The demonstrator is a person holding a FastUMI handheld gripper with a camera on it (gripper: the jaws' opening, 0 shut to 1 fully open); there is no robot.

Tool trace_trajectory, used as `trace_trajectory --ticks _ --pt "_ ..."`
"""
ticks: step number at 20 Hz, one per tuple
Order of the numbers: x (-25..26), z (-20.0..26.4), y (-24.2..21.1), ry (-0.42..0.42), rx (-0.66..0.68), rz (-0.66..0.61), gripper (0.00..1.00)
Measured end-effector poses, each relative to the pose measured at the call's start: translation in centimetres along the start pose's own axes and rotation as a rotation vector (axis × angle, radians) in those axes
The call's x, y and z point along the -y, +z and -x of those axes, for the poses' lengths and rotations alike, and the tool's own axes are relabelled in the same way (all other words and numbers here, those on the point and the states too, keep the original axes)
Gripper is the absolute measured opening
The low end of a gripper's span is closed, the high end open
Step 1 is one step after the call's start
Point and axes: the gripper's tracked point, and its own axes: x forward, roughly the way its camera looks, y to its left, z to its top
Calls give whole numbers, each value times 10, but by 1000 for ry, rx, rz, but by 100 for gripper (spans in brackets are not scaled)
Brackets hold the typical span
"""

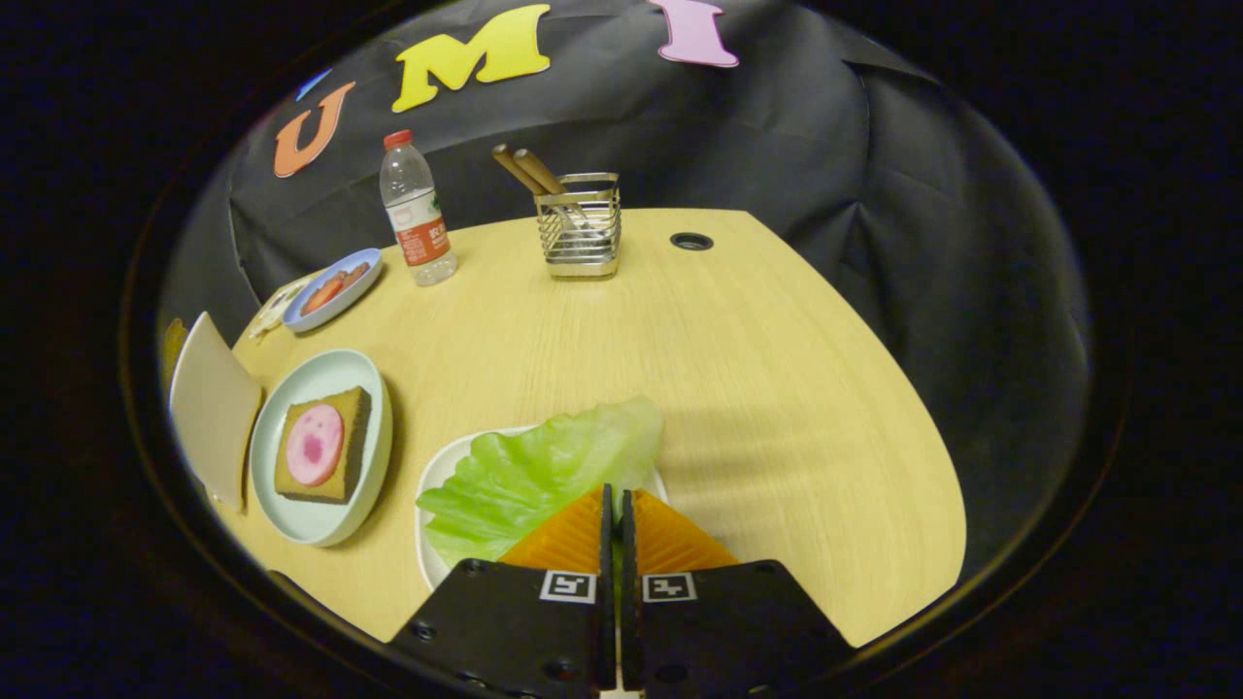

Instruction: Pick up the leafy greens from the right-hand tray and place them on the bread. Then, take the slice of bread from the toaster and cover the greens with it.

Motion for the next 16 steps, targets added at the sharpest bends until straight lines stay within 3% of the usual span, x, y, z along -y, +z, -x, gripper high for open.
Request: trace_trajectory --ticks 16 --pt "-56 99 44 20 223 140 0"
